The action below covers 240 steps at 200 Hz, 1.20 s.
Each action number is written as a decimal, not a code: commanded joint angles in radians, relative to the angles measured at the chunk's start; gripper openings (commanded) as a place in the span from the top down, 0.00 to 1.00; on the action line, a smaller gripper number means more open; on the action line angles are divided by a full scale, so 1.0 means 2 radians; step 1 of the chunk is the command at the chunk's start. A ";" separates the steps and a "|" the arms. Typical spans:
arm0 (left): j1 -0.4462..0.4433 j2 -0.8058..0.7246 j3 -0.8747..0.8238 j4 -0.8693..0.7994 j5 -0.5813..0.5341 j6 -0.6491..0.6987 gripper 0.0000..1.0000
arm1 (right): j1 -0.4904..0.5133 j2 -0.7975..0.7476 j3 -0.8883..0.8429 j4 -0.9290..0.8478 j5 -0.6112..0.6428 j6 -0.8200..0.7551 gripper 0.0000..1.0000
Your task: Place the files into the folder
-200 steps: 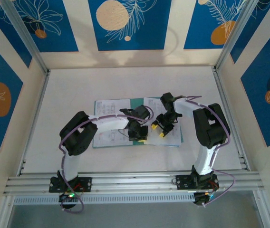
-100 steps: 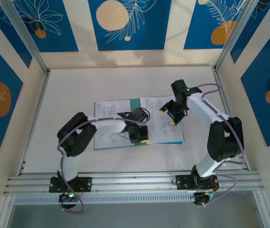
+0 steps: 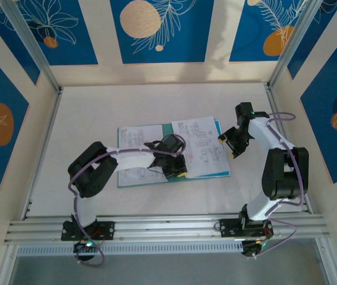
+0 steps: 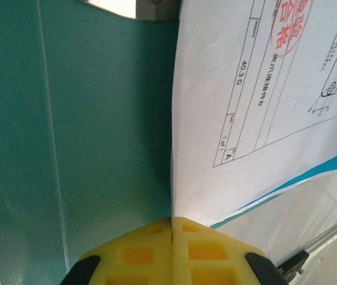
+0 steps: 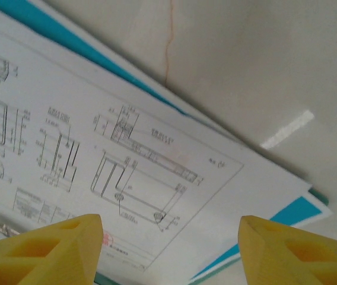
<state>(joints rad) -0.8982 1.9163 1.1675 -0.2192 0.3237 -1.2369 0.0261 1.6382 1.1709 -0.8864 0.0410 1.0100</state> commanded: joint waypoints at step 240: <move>0.068 -0.037 0.018 -0.144 -0.056 0.100 0.73 | -0.014 0.267 0.225 0.005 -0.012 0.092 1.00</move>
<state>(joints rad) -0.7845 1.8290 1.1824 -0.4435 0.2394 -1.0992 -0.0200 2.1437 1.6005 -0.8391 0.0372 1.1511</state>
